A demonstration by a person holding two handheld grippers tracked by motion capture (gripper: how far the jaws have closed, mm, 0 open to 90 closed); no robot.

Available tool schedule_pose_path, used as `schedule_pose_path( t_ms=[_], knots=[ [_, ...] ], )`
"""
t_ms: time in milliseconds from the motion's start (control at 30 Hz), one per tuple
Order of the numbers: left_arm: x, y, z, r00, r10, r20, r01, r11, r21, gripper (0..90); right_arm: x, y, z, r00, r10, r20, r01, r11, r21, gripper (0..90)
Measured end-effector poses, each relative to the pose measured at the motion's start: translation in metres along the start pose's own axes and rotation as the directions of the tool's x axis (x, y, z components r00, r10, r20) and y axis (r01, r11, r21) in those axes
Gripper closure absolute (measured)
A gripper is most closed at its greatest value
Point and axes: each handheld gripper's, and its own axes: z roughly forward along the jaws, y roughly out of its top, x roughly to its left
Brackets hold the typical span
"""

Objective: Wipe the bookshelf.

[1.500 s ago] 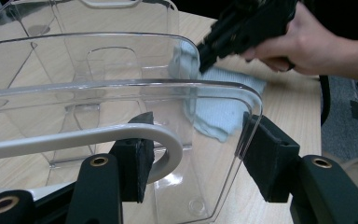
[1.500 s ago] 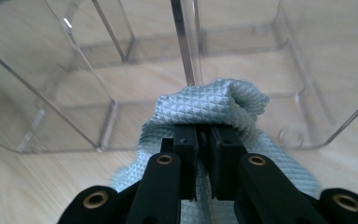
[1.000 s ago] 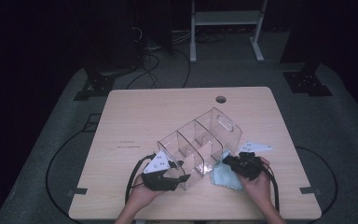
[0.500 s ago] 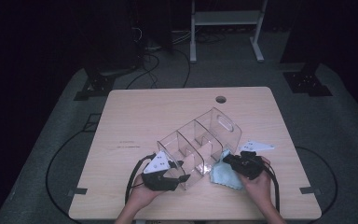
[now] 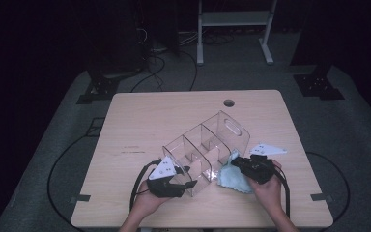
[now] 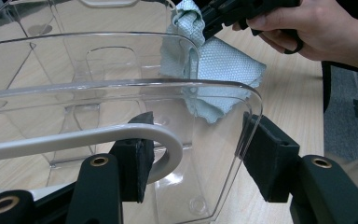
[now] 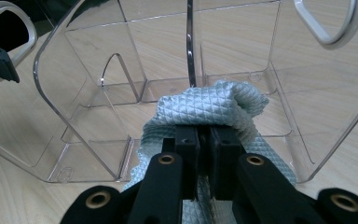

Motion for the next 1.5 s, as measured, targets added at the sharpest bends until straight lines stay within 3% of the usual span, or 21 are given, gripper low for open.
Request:
schedule_pose_path(
  t_ms=[233,333,500,700,933,1033,1167,1200,1400,1500],
  knots=[
    [0.000,0.000,0.000,1.0000,0.000,-0.002,0.000,1.0000,-0.001,46.0,-0.004,-0.019,0.017,0.9998,0.017,0.008,-0.018,0.996,0.088,83.9],
    [0.000,0.000,0.000,1.0000,0.001,-0.005,-0.001,1.0000,-0.001,46.1,0.001,-0.007,0.009,0.9996,-0.013,0.023,0.012,0.999,0.046,83.9],
    [0.000,0.000,0.000,1.0000,0.002,-0.006,-0.002,1.0000,0.000,46.1,0.003,0.005,-0.001,0.9997,-0.020,0.014,0.020,1.000,-0.010,83.9],
    [-0.001,0.000,0.000,1.0000,0.001,-0.007,-0.001,1.0000,0.003,46.1,-0.002,-0.014,0.014,0.9999,0.000,0.016,-0.002,0.997,0.080,84.1],
    [-0.001,0.001,0.000,0.9999,0.001,-0.010,0.000,1.0000,0.004,46.1,0.005,0.014,-0.008,0.9997,-0.018,0.016,0.019,0.999,-0.039,84.1],
    [-0.001,0.001,0.000,0.9999,-0.001,-0.012,0.001,1.0000,0.005,46.1,0.004,0.009,-0.005,0.9998,-0.013,0.015,0.013,1.000,-0.018,84.2],
    [-0.002,0.001,0.000,0.9999,-0.001,-0.014,0.001,1.0000,0.006,46.1,-0.002,-0.013,0.013,0.9998,0.004,0.021,-0.006,0.997,0.082,84.2],
    [-0.002,0.001,0.001,0.9999,-0.001,-0.014,0.002,1.0000,0.006,46.0,-0.003,-0.015,0.015,0.9998,0.010,0.015,-0.011,0.996,0.086,84.3],
    [-0.002,0.001,0.001,0.9999,-0.004,-0.016,0.004,1.0000,0.004,46.1,0.004,0.007,-0.002,0.9996,-0.016,0.024,0.016,1.000,0.001,84.3],
    [-0.003,0.002,0.002,0.9998,-0.008,-0.019,0.008,1.0000,0.004,46.1,0.001,0.001,0.003,0.9999,-0.004,0.016,0.003,1.000,0.023,84.3]
  ],
)
